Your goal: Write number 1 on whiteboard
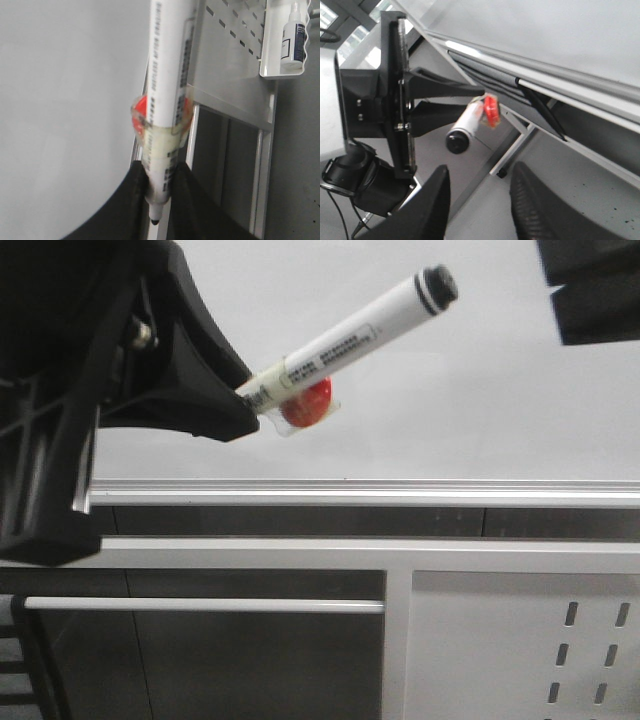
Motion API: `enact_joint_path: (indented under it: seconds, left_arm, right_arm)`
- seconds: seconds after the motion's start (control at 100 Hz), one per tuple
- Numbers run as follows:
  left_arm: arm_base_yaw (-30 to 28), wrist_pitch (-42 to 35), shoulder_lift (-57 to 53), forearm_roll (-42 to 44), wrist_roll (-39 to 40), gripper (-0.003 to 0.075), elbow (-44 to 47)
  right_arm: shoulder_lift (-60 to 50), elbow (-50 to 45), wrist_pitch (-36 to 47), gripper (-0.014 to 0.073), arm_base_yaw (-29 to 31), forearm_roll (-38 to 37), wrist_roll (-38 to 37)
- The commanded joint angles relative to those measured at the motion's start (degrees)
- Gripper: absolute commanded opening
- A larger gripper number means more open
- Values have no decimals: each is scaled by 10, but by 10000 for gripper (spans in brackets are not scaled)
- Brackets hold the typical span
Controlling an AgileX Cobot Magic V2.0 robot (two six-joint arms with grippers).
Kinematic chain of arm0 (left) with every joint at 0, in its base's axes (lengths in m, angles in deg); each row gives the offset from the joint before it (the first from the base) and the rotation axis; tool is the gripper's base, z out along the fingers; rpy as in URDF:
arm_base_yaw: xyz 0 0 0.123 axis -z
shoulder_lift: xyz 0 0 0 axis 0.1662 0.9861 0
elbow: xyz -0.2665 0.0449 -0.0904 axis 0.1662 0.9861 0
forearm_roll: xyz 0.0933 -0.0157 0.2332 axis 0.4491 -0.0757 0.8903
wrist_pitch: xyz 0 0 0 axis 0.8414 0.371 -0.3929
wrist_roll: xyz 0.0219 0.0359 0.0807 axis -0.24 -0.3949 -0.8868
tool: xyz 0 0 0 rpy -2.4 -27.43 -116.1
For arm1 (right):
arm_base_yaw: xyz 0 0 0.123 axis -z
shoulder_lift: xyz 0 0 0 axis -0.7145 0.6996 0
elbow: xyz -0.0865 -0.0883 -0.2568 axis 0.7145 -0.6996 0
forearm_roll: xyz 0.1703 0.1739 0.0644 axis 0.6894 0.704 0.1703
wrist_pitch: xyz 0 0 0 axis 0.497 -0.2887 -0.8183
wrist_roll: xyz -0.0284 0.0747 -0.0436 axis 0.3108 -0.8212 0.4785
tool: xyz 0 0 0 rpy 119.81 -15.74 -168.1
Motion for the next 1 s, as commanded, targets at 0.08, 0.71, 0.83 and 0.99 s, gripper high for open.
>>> enact_joint_path:
  seconds: [0.08,0.71,0.83,0.99]
  left_arm:
    - [5,-16,11,14,3,-18,-20]
    - [5,-10,16,21,4,-18,-60]
    - [5,-7,16,22,4,-18,-60]
    - [5,-7,16,22,4,-18,-60]
  right_arm:
    - [27,19,57,253,-68,58,27]
    - [82,85,102,253,-117,62,27]
    - [88,87,91,253,-117,61,27]
    - [98,87,72,253,-117,61,27]
